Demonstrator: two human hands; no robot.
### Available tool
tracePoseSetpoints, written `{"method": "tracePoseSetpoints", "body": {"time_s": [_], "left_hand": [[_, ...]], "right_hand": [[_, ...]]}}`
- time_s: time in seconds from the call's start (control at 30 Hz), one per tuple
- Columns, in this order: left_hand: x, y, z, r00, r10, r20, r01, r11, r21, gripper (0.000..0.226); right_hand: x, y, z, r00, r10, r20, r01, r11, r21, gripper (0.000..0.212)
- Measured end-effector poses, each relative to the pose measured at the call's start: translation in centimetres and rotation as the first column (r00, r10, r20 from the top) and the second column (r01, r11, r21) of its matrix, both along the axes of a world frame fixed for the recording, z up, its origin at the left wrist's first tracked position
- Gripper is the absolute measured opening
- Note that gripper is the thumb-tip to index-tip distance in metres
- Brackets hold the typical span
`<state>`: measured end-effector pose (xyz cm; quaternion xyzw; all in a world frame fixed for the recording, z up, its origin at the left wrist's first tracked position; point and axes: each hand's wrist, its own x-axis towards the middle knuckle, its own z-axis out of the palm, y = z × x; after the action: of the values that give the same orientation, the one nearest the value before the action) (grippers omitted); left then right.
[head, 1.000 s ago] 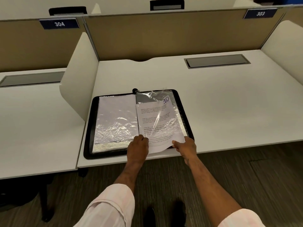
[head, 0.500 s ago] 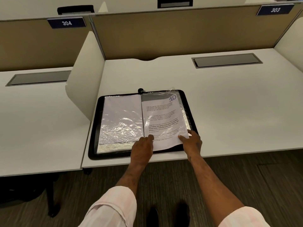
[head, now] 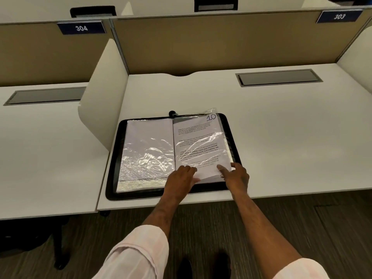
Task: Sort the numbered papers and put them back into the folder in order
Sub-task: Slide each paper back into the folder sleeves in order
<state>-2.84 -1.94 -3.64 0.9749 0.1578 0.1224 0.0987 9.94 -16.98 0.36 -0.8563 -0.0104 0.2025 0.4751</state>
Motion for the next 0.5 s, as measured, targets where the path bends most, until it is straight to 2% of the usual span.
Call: {"method": "tracePoseSetpoints", "body": {"time_s": [0.27,0.5], "left_hand": [[1.4,-0.3,-0.3,1.0,-0.012,0.003,0.012,0.997,0.08,0.022],[2.4,-0.6,0.0,0.999,0.022,-0.03,-0.019,0.996,0.091,0.023]], "right_hand": [[0.6,-0.9,-0.3,0.999,0.007,-0.037,-0.005,0.999,0.053,0.044],[0.8,-1.2,-0.8,0.998,0.026,-0.064,-0.023,0.998,0.051,0.048]]}}
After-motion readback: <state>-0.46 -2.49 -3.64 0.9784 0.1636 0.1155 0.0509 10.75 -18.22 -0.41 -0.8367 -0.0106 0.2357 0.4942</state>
